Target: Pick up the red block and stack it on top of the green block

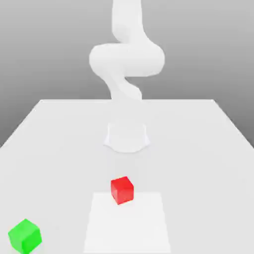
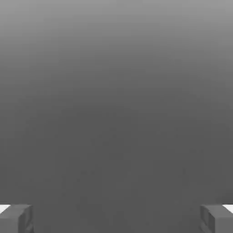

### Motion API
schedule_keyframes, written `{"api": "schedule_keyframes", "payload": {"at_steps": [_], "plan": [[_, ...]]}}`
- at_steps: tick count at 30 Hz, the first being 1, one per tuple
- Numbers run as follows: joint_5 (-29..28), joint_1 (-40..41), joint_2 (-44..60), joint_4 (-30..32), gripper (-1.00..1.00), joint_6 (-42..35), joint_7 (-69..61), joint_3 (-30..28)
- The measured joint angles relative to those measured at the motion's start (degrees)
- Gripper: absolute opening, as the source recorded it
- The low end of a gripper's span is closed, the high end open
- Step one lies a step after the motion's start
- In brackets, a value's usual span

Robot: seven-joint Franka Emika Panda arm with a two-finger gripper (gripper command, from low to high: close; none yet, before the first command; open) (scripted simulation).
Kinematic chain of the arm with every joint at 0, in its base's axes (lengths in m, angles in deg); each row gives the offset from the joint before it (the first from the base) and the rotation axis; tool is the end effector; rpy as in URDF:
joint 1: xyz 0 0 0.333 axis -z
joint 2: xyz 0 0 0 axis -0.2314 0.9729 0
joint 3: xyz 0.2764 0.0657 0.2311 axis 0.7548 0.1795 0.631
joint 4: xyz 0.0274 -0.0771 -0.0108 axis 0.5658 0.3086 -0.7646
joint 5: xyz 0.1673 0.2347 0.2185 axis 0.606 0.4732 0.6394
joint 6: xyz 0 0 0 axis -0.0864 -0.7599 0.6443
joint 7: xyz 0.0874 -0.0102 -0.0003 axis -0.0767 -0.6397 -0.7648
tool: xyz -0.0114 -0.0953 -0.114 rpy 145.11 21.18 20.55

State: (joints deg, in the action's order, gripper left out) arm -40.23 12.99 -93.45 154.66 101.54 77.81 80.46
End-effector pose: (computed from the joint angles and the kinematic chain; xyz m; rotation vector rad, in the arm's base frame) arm 0.3338 0.0030 0.6682 -2.5369 0.9962 -0.9658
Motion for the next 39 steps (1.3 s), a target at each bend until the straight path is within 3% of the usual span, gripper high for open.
{"api": "schedule_keyframes", "payload": {"at_steps": [10,17,25,26,33,39], "plan": [[-3.8,-1.8,16.0,18.8,0.0,13.4,-10.4,-2.9],[-3.0,-3.6,31.9,32.6,0.0,26.3,-21.8,-7.3],[4.8,-1.6,49.9,32.6,0.0,41.1,-29.3,-3.5],[4.7,-0.2,51.4,32.5,-1.0,42.5,-29.3,-2.2],[4.6,0.3,51.7,32.5,-1.0,42.7,-29.2,-1.7],[0.0,-0.6,42.3,33.6,-1.0,34.6,-25.8,-4.0]]}}
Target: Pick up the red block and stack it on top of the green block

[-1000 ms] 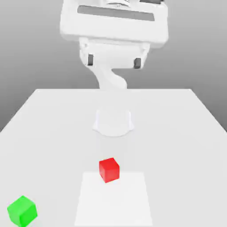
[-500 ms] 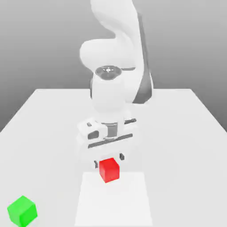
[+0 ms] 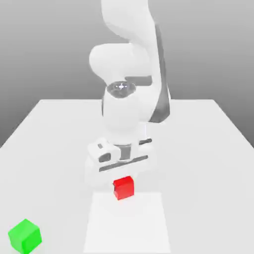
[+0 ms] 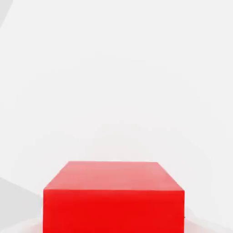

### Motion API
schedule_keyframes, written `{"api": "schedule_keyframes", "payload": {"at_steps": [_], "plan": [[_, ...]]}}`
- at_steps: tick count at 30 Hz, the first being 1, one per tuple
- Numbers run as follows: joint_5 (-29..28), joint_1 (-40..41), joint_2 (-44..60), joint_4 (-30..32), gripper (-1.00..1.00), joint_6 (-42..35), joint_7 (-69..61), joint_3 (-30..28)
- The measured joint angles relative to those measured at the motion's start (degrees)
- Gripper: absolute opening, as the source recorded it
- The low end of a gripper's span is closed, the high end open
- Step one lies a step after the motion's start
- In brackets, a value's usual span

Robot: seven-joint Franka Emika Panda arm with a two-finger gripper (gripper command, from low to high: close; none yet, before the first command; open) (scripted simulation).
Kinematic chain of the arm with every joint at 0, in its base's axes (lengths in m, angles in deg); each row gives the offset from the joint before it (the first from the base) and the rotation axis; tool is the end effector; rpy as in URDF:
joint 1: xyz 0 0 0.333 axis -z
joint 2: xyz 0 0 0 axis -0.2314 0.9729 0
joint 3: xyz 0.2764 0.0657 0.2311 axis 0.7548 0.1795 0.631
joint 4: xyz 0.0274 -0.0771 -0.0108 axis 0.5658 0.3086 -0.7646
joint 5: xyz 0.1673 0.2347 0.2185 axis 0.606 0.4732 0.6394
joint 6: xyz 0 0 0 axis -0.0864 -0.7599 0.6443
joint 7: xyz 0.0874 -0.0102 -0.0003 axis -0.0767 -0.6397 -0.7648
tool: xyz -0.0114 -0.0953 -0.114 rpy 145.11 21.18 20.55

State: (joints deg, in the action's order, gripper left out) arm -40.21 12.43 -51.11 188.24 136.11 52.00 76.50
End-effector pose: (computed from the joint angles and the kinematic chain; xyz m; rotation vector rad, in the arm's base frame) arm 0.3169 -0.0144 0.2206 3.0916 -0.5416 0.0037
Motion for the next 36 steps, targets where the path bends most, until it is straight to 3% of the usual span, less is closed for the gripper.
{"api": "schedule_keyframes", "payload": {"at_steps": [5,10,14,25,29,30,36], "plan": [[0.8,0.0,-6.9,0.1,-1.0,-6.8,-0.3,-0.5],[8.5,1.0,-3.1,-8.0,-1.0,-11.2,-2.1,-3.3],[11.5,3.9,1.1,-15.2,-1.0,-14.6,-1.3,-5.2],[8.9,10.2,12.5,-34.8,-1.0,-23.3,8.7,-12.6],[11.8,11.8,19.7,-37.1,-1.0,-18.6,7.4,-11.8],[12.7,12.4,21.4,-37.3,1.0,-17.1,6.8,-11.1],[13.2,12.7,22.3,-37.3,1.0,-16.3,6.5,-10.7]]}}
